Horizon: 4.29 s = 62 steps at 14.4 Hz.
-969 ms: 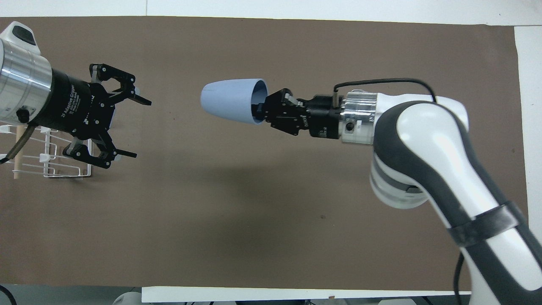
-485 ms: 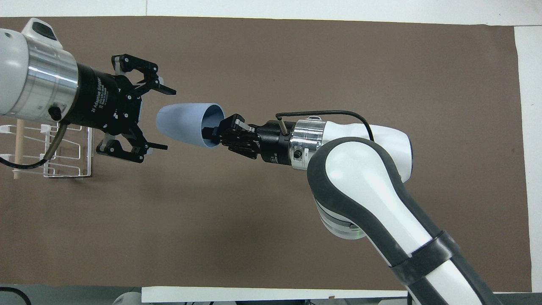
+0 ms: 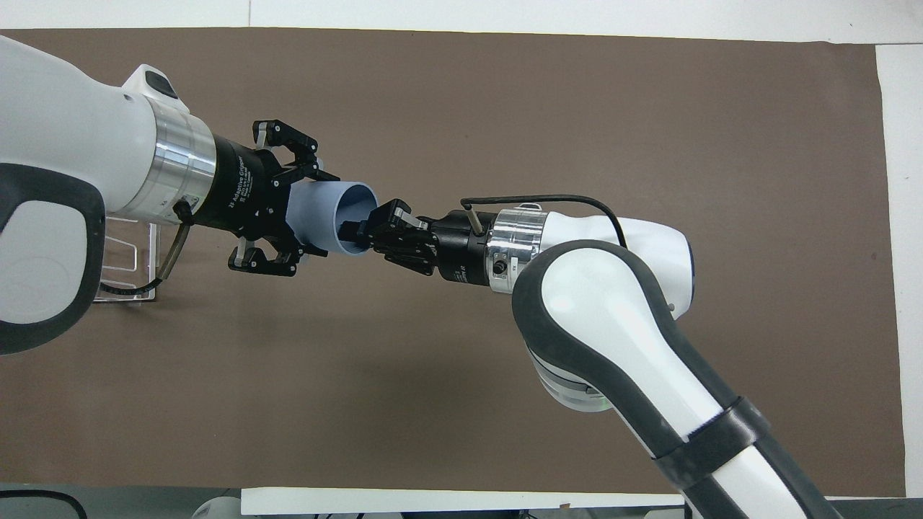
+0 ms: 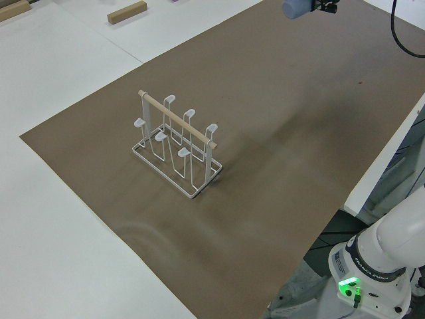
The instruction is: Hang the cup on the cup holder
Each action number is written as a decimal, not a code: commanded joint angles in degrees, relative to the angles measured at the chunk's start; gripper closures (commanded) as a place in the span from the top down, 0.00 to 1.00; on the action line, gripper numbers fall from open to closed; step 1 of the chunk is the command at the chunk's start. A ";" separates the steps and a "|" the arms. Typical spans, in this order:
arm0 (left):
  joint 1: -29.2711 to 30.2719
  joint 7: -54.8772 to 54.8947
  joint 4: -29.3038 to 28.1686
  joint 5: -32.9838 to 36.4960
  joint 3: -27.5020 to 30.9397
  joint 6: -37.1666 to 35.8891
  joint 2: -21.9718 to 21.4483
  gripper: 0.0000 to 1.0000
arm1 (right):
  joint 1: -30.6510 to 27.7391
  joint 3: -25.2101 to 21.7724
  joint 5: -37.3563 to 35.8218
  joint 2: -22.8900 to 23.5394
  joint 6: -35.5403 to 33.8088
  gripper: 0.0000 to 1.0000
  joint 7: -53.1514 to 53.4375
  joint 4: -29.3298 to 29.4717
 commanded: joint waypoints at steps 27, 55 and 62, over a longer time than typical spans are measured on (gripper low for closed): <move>-0.34 -18.17 -5.79 106.02 1.04 -26.30 23.99 0.00 | -38.76 -1.15 -91.48 -4.76 -50.31 0.99 -0.67 22.67; 18.19 50.57 2.64 53.49 1.04 -9.07 9.51 1.00 | -38.15 -3.43 -98.00 -7.31 -62.47 0.99 -4.36 25.78; 20.32 86.45 4.29 30.36 0.96 -18.70 2.38 1.00 | -38.07 -3.43 -97.91 -7.49 -63.09 0.99 -4.27 25.60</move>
